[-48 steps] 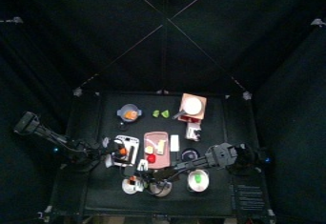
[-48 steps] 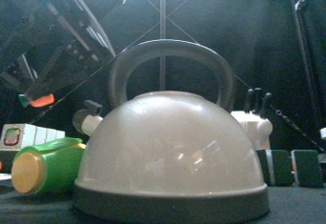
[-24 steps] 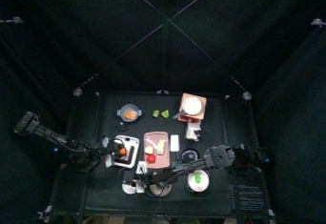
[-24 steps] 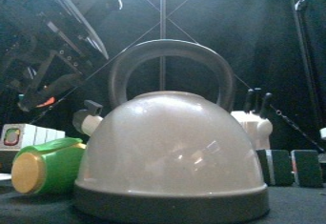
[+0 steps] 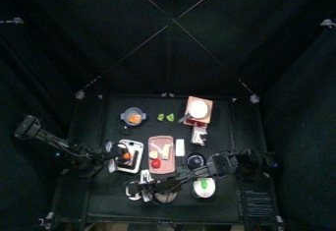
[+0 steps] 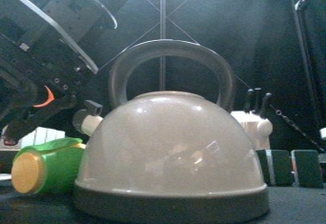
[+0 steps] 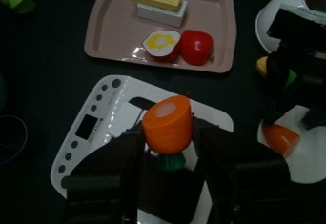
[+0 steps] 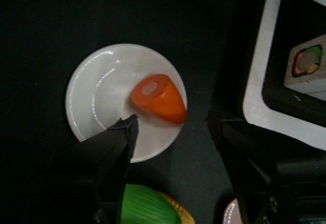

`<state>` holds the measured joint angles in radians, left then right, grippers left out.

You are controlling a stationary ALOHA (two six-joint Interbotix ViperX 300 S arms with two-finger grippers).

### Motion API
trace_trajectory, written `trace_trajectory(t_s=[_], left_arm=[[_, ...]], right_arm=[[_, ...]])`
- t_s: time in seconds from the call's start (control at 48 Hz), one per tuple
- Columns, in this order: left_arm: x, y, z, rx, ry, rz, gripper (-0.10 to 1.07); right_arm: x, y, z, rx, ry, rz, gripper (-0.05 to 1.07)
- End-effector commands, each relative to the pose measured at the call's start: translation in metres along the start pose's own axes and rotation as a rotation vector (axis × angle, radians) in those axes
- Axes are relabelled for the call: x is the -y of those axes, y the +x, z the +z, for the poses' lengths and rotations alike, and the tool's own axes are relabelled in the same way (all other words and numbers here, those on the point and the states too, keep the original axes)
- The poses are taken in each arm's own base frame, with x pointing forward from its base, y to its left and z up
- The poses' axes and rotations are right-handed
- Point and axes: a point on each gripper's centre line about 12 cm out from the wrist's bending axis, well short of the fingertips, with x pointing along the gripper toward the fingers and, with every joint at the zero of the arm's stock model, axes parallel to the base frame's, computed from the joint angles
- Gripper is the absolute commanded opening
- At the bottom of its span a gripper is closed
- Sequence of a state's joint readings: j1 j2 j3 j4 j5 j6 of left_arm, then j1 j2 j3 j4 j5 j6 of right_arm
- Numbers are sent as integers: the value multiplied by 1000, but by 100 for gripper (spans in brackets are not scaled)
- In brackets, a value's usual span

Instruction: Grab carrot bottom

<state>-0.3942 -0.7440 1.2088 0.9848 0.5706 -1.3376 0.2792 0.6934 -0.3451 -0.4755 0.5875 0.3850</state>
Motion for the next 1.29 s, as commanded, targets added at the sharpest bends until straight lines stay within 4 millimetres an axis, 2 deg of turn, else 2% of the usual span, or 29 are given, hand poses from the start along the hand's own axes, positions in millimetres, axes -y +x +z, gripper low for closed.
trace_trajectory(t_s=[0.0,0.354,0.812,1.104,1.271], left_arm=[[1,-1,6,14,-6,-5,62],[1,-1,4,11,-4,-3,62],[-1,0,4,11,-9,2,62],[-1,0,4,9,-8,4,62],[-1,0,4,9,-8,3,62]], right_arm=[[6,-16,22,63,10,-4,91],[5,-3,16,47,-17,-19,91],[8,1,20,63,-27,-30,91],[7,3,19,60,-27,-30,80],[7,3,19,60,-27,-30,79]])
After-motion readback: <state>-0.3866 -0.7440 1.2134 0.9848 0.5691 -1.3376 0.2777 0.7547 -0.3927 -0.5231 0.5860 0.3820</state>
